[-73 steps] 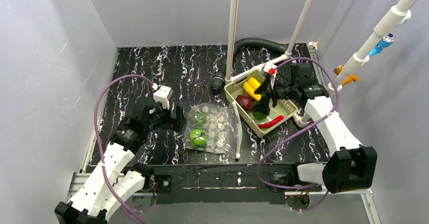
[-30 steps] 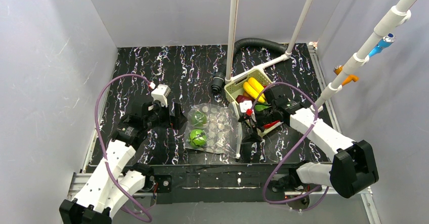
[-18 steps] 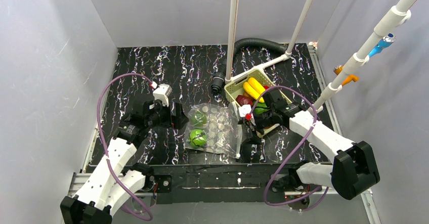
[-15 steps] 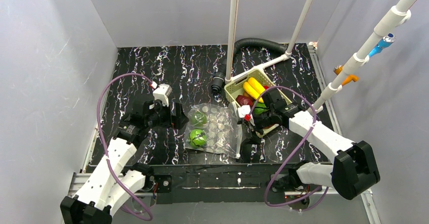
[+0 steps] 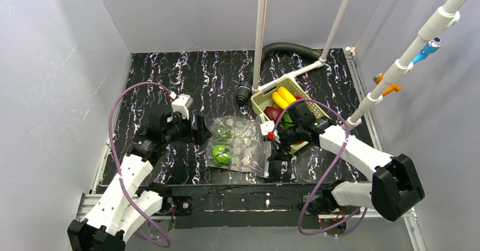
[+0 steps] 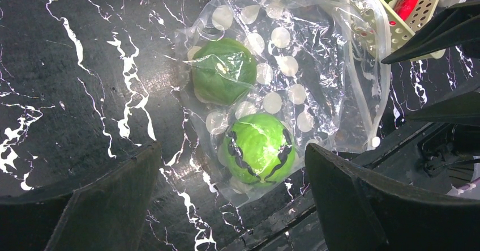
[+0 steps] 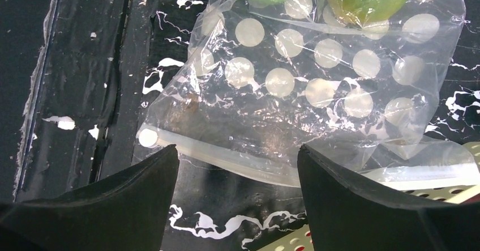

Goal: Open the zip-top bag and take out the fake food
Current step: Pick up the fake fruit from the zipper food storage bag.

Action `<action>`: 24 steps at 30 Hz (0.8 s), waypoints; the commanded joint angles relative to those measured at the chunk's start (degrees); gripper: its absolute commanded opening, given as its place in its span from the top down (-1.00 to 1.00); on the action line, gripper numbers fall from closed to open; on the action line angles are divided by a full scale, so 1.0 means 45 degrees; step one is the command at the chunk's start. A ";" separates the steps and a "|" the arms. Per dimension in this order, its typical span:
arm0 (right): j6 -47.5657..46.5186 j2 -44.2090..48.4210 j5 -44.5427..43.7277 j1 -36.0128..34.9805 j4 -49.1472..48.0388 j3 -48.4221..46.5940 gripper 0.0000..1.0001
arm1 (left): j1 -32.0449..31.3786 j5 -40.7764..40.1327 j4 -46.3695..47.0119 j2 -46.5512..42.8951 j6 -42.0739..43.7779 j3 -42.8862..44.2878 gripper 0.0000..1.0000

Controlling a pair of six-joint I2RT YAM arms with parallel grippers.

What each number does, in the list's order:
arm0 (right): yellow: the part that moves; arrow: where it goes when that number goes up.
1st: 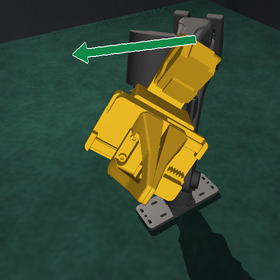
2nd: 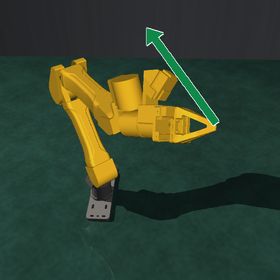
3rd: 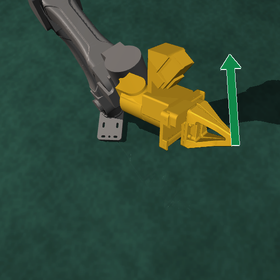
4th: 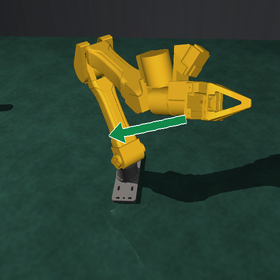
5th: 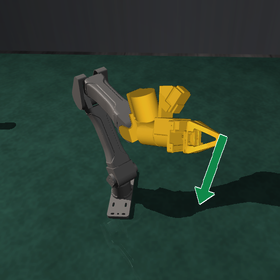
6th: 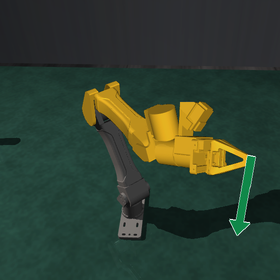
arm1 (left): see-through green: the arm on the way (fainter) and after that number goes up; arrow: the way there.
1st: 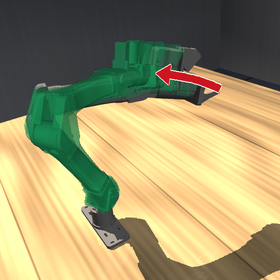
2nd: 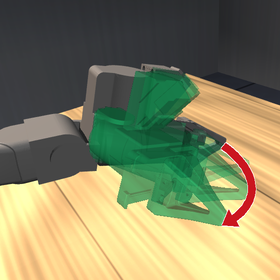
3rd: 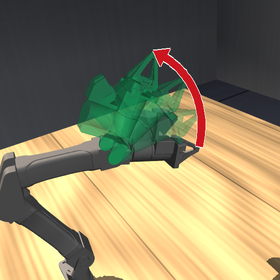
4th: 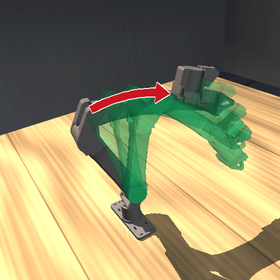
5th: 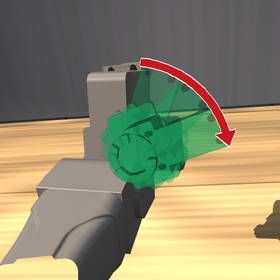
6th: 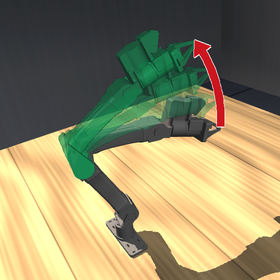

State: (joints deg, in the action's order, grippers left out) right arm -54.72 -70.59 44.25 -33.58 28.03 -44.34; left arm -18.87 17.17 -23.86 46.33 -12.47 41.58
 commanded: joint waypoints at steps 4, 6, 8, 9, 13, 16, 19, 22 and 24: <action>0.0722 -0.0006 -0.1162 -0.0265 -0.0699 -0.0242 -0.54 | 0.0072 0.0208 0.0067 -0.0051 0.0002 -0.0189 -0.97; 0.0590 0.0195 -0.1191 -0.0022 -0.0366 -0.0311 -0.49 | 0.0061 0.0250 0.0156 -0.0045 -0.0100 -0.0240 -0.97; 0.0364 0.0422 -0.1111 0.0240 -0.0196 -0.0167 -0.43 | 0.0061 0.0396 0.0325 0.0133 -0.0327 -0.0333 -0.97; 0.0246 0.0526 -0.1196 0.0303 -0.0202 -0.0040 -0.39 | 0.0071 0.0488 0.0436 0.0276 -0.0487 -0.0363 -0.97; -0.0055 0.0485 -0.1447 0.0353 -0.0369 0.0394 -0.23 | 0.0177 0.0832 0.1035 0.1508 -0.1612 -0.0413 -0.97; -0.0051 0.0321 -0.1539 0.0354 -0.0341 0.0344 -0.11 | 0.0177 0.0961 0.2260 0.2768 -0.2937 -0.0737 -0.97; -0.0107 0.0252 -0.1778 0.0339 -0.0417 0.0427 0.00 | 0.0178 0.1134 0.3614 0.4276 -0.4211 -0.0997 -0.95; -0.0139 0.0239 -0.1892 0.0355 -0.0515 0.0551 0.08 | 0.0177 0.1311 0.4133 0.5444 -0.4530 -0.0784 -0.84; -0.0170 0.0204 -0.1927 0.0353 -0.0534 0.0575 0.15 | 0.0185 0.1310 0.4111 0.5854 -0.4472 -0.0588 -0.78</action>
State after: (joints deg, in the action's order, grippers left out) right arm -54.43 -69.43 36.14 -32.05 26.81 -42.19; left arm -18.46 21.17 -9.43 70.76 -29.30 37.87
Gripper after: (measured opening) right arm 0.453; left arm 0.913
